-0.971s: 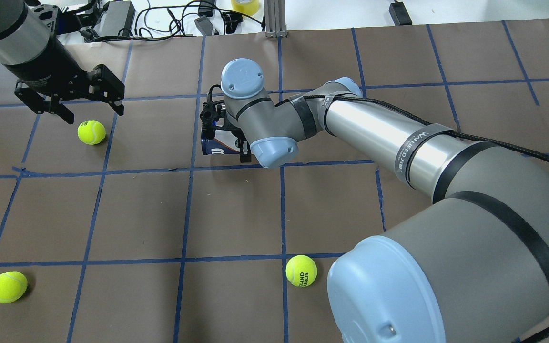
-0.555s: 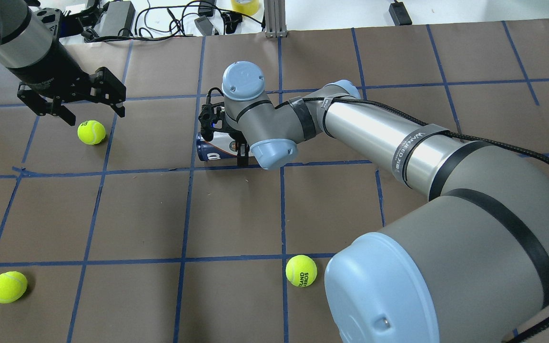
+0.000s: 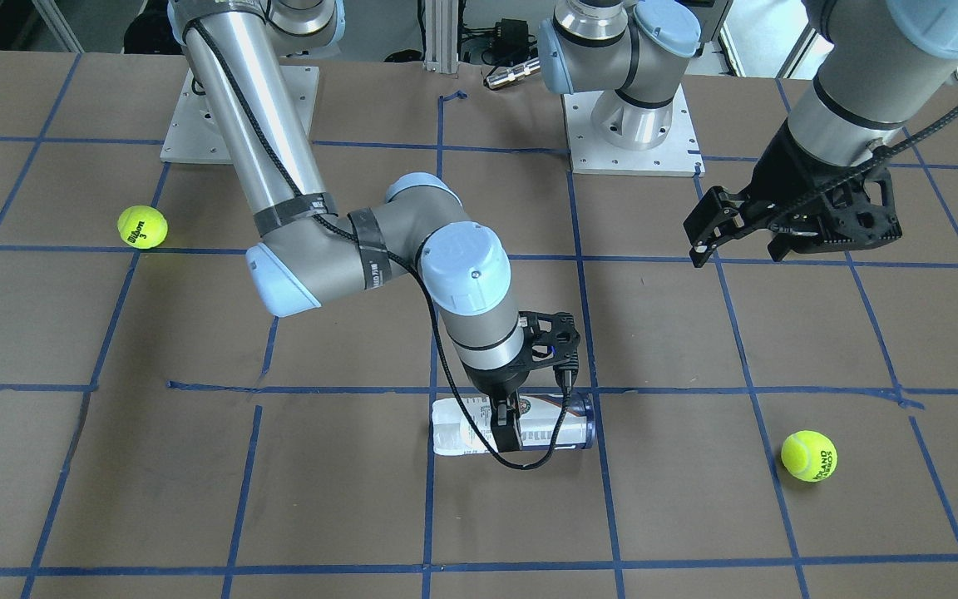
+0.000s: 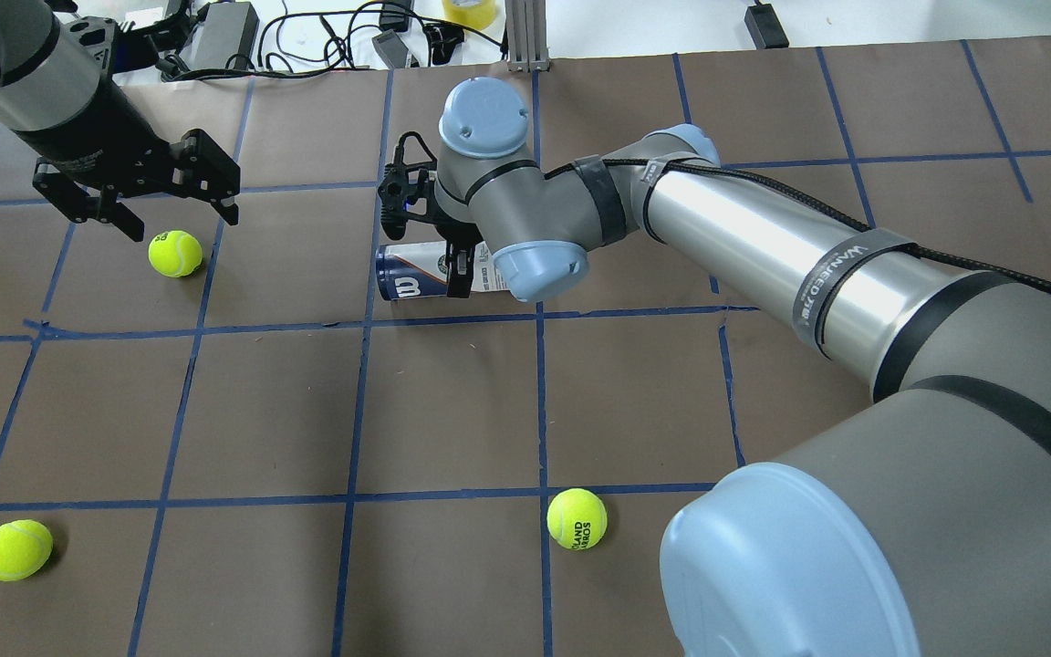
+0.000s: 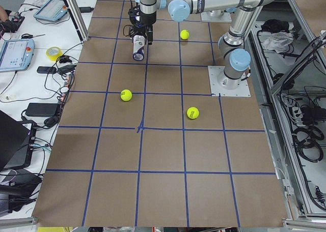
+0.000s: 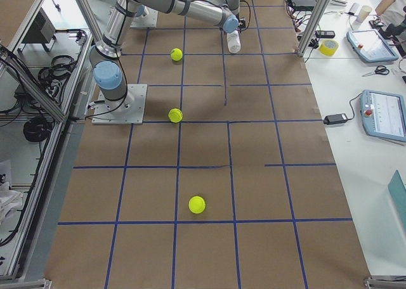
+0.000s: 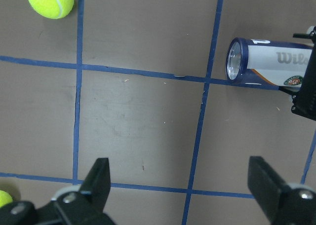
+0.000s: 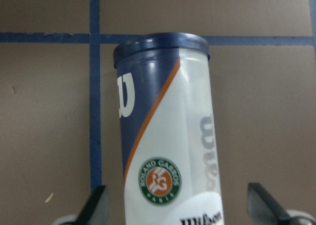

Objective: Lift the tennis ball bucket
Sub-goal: 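Lay the can on its side and open the right gripper, withdrawing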

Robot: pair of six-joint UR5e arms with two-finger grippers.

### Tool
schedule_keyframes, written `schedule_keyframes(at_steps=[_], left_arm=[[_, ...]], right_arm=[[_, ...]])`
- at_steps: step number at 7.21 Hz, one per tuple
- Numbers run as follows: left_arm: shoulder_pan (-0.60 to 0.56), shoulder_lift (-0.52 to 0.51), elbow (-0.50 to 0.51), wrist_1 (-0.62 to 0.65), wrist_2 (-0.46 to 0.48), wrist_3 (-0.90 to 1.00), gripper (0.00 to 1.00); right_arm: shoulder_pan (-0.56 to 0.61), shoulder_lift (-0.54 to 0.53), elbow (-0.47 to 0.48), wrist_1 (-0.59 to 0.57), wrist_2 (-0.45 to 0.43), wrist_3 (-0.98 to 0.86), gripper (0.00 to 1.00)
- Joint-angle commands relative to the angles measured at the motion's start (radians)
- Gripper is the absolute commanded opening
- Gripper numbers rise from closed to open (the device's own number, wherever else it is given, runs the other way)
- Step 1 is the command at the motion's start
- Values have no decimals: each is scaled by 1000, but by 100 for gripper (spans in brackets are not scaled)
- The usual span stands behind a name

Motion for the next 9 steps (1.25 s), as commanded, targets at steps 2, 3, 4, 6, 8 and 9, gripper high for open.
schedule_keyframes(at_steps=[2, 3, 4, 6, 8, 9], left_arm=[[0, -12, -3, 4, -12, 3, 100], [2, -40, -4, 52, -26, 0, 100], [2, -76, -28, 133, -102, 5, 100], [2, -153, -70, 261, -252, 18, 100], [0, -213, -105, 324, -403, 18, 100], [0, -248, -134, 362, -467, 18, 100]], right_arm=[[-172, -224, 1, 173, 128, 42, 100], [-233, -263, 1, 268, 136, 41, 100], [-273, -318, 0, 343, 128, 46, 100], [-376, -431, -2, 452, 113, 108, 100], [-424, -508, 3, 590, 61, 176, 100], [-427, -513, -2, 661, 39, 231, 100]])
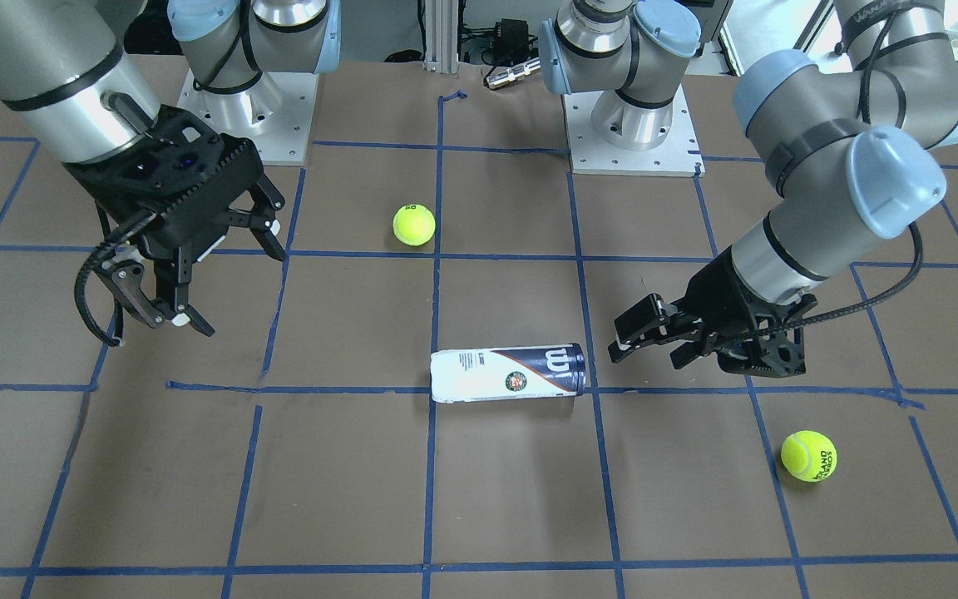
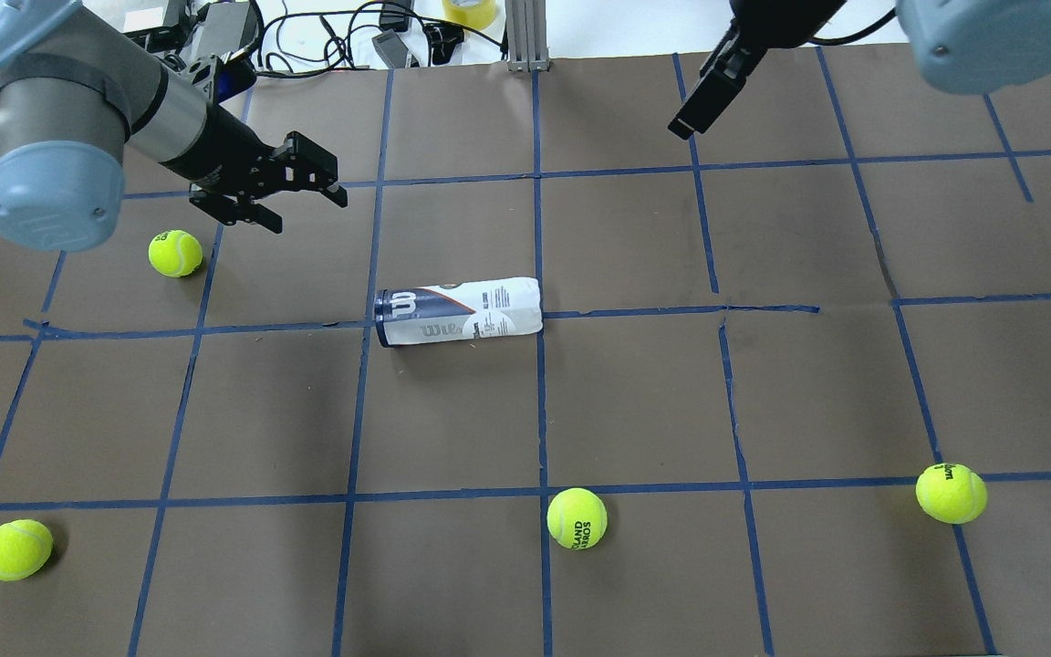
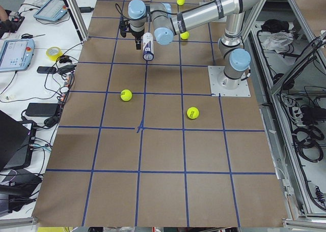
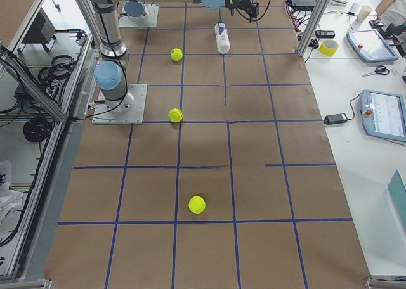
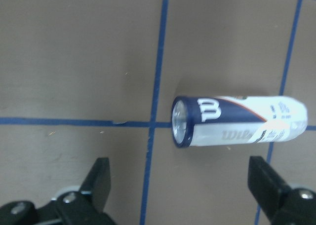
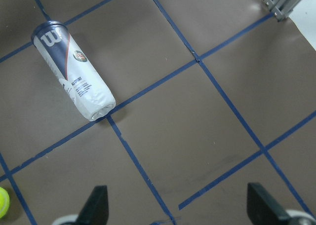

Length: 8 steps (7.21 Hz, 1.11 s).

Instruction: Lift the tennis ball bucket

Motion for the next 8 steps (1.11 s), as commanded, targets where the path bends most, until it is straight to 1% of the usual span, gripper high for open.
schedule_keyframes(at_steps=[1, 2, 3, 4, 5, 6, 7, 8], left_arm=[[0, -62, -63, 68, -118, 0, 100], [-2, -69, -90, 68, -121, -3, 100], [-2, -72, -94, 58, -123, -3, 100], [-2, -72, -96, 52, -121, -14, 100], [-5, -72, -107, 35, -146, -14, 100], [-9, -72, -120, 27, -146, -17, 100], [-11, -72, -131, -2, -146, -17, 100], [-14, -69, -151, -10, -137, -8, 100]], right_arm=[[-10, -40, -5, 106, -74, 113, 100], [-7, -57, -5, 132, -113, 203, 100], [-7, -83, -2, 196, -145, 326, 100], [-7, -105, -2, 227, -196, 415, 100], [-5, -118, -1, 256, -239, 475, 100], [-5, -137, -1, 305, -245, 599, 100], [-5, -143, -2, 324, -250, 683, 100], [-2, -145, -14, 328, -279, 741, 100]])
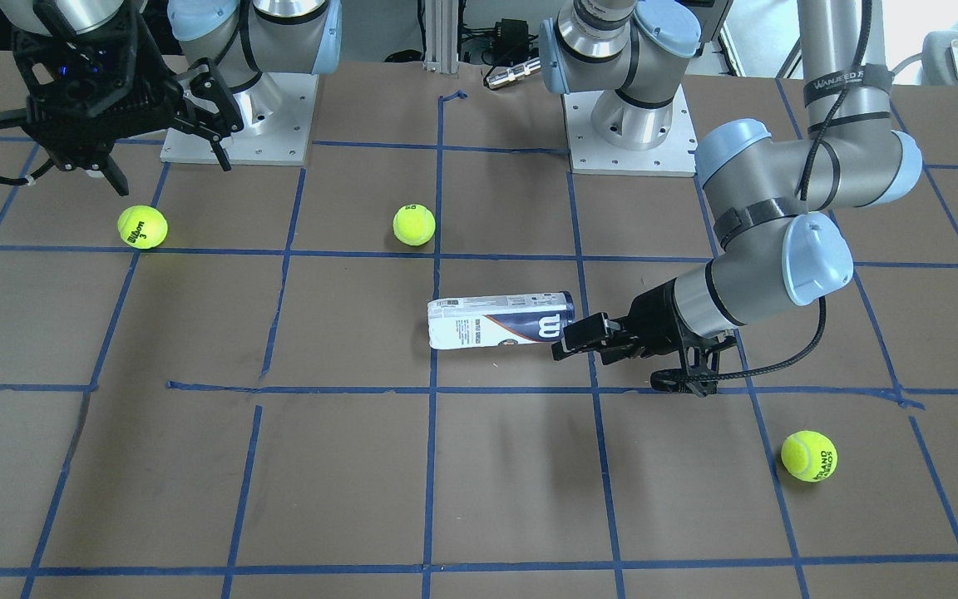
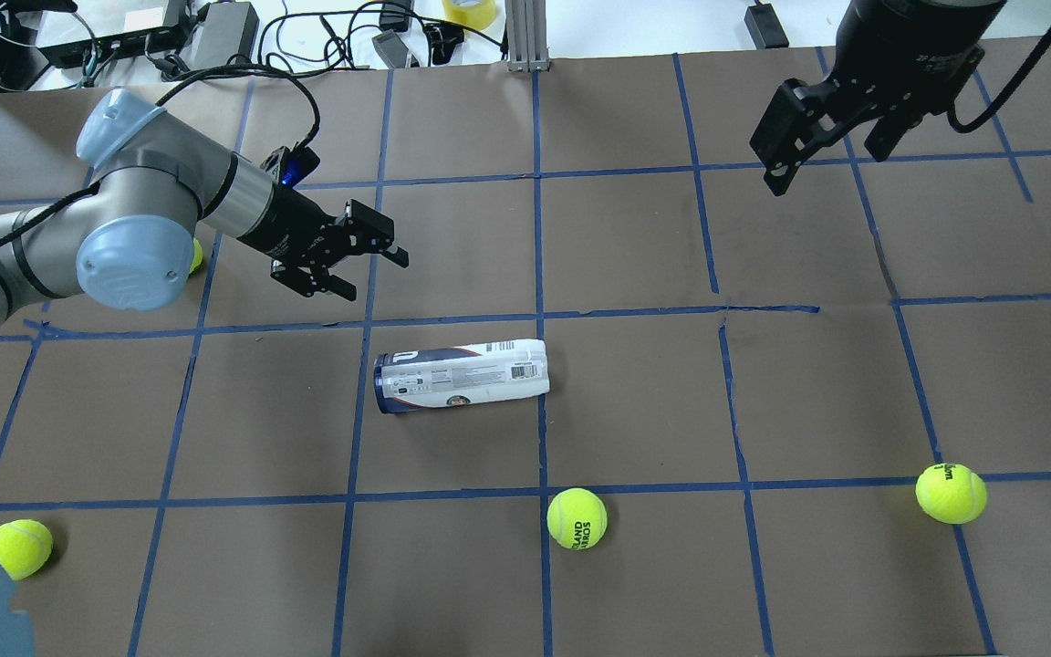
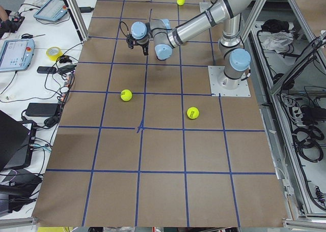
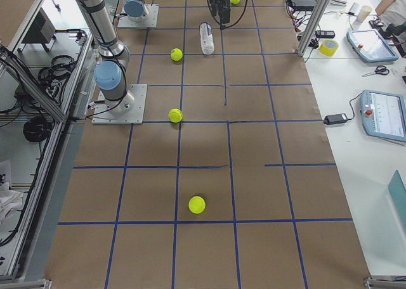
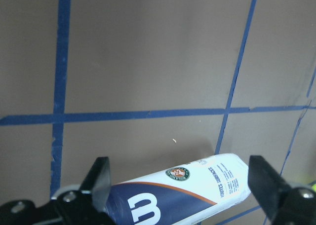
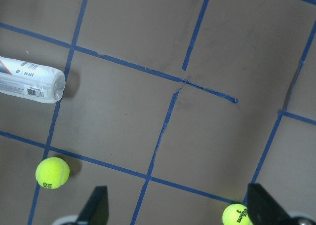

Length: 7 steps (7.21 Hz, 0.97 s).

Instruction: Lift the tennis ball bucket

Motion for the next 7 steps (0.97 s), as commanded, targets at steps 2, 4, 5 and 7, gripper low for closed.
schedule_keyframes(at_steps=[2, 4, 5, 7], left_arm=[[-3, -1, -59, -17, 8, -1, 100], [-3, -4, -73, -16, 6, -1, 100], [-2, -2, -65, -14, -3, -3, 100], [-2, -18, -67, -14, -8, -1, 100]], right_arm=[[16, -18, -11, 17, -27, 268, 100], [107, -20, -11, 37, -34, 504, 100], [152, -14, -10, 31, -97, 529, 100], [136, -8, -2, 19, -100, 531, 100]])
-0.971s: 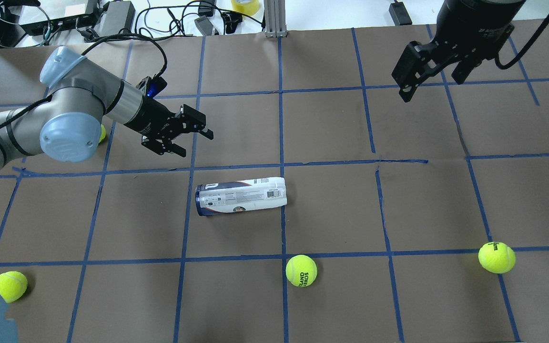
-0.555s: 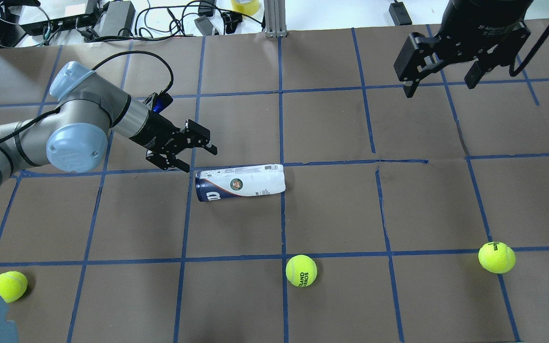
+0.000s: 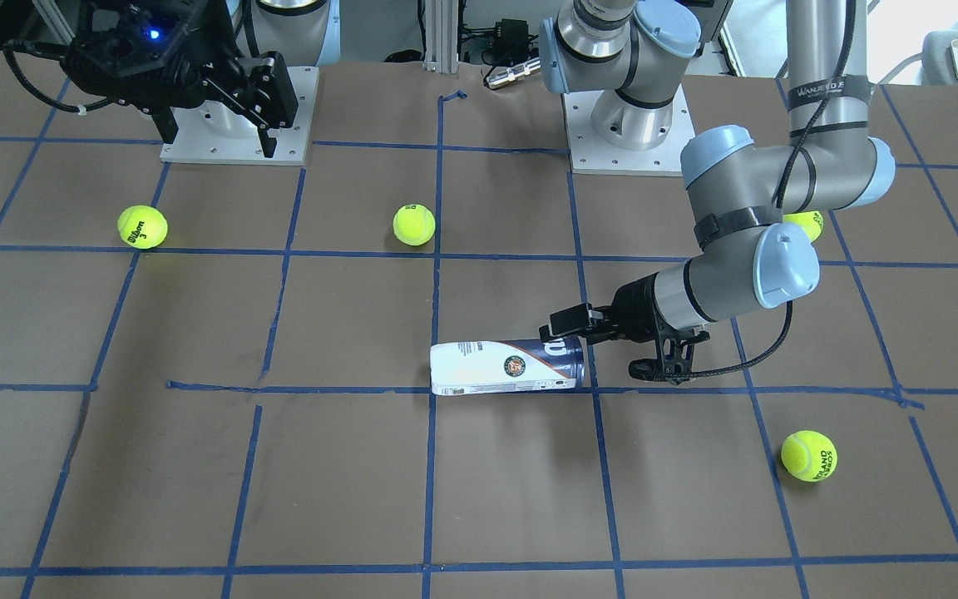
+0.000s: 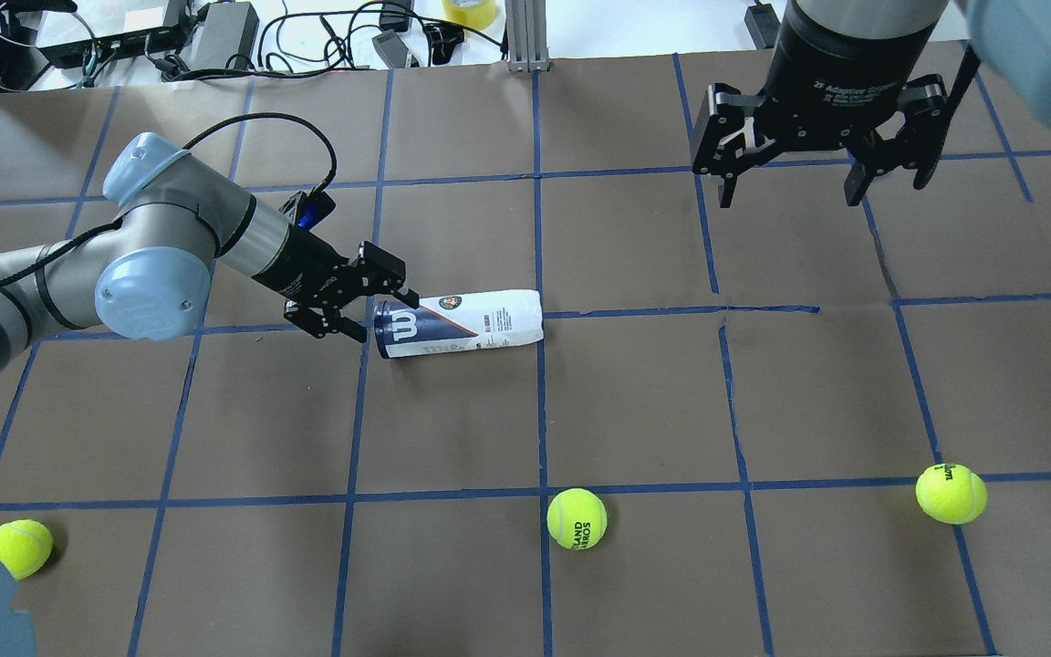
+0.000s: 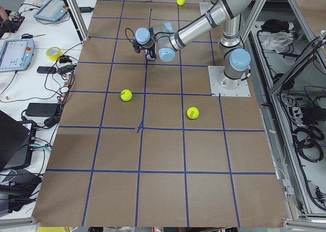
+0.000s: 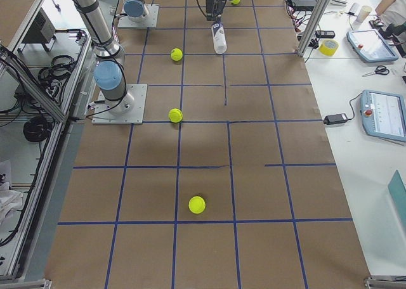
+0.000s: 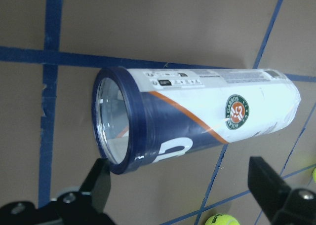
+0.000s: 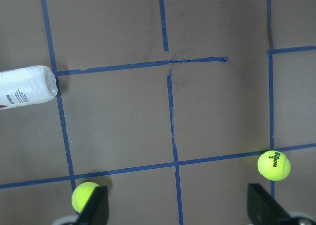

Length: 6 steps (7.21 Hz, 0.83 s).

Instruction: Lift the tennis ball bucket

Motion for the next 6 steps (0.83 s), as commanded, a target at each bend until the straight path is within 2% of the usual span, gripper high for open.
schedule_keyframes(at_steps=[1, 3, 4, 6], left_arm=[[0, -31, 2, 17, -7, 0, 100], [0, -53, 0, 48, -9, -2, 100], [-3, -52, 0, 45, -9, -6, 100], [-32, -53, 0, 49, -7, -72, 100]], right_arm=[[-20, 3, 4, -7, 1, 11, 100], [-87, 3, 6, -24, 8, -29, 100], [-97, 6, -9, -91, 49, -29, 100], [-100, 38, -40, -89, 71, -20, 100]])
